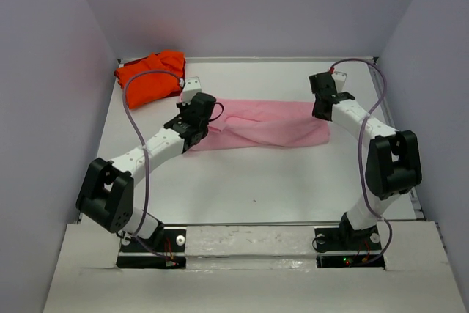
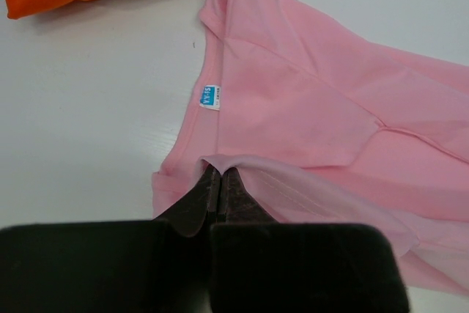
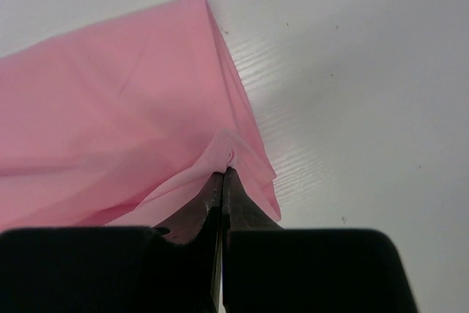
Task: Fold and stack the t-shirts
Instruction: Fold the 1/3-folded T-shirt at the center of the board.
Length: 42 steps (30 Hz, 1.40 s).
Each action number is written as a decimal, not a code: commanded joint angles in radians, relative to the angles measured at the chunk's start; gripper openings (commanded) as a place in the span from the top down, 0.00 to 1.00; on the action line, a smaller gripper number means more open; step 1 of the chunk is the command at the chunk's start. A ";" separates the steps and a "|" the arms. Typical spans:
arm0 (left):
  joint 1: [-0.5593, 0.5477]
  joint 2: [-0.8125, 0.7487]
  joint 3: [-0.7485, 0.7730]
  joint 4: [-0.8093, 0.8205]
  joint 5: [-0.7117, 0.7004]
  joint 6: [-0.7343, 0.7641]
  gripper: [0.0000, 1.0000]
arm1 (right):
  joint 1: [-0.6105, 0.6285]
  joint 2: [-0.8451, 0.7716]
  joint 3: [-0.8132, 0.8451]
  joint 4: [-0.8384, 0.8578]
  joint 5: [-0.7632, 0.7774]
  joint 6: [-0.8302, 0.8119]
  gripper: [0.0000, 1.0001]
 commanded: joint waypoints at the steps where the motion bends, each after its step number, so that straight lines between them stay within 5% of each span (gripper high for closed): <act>1: 0.012 0.023 0.067 0.068 -0.027 0.023 1.00 | -0.002 0.032 0.060 0.040 0.091 -0.036 1.00; 20: 0.026 0.322 0.237 0.161 0.005 0.115 1.00 | -0.002 0.332 0.246 0.046 0.108 -0.052 1.00; 23: 0.040 0.348 0.242 0.198 -0.012 0.123 1.00 | -0.002 0.361 0.261 0.046 0.119 -0.059 0.92; 26: 0.064 0.363 0.246 0.229 -0.022 0.137 0.79 | -0.002 0.368 0.272 0.050 0.125 -0.075 0.70; 27: 0.078 0.366 0.254 0.235 -0.021 0.144 0.62 | -0.002 0.365 0.273 0.054 0.128 -0.087 0.64; 30: 0.095 0.363 0.269 0.243 -0.033 0.160 0.44 | -0.002 0.341 0.275 0.070 0.122 -0.102 0.53; 34: 0.106 0.327 0.274 0.264 -0.039 0.204 0.36 | -0.002 0.290 0.253 0.083 0.104 -0.107 0.50; 42: 0.104 0.205 0.275 0.168 0.017 0.184 0.35 | 0.007 0.165 0.223 0.095 -0.026 -0.148 0.48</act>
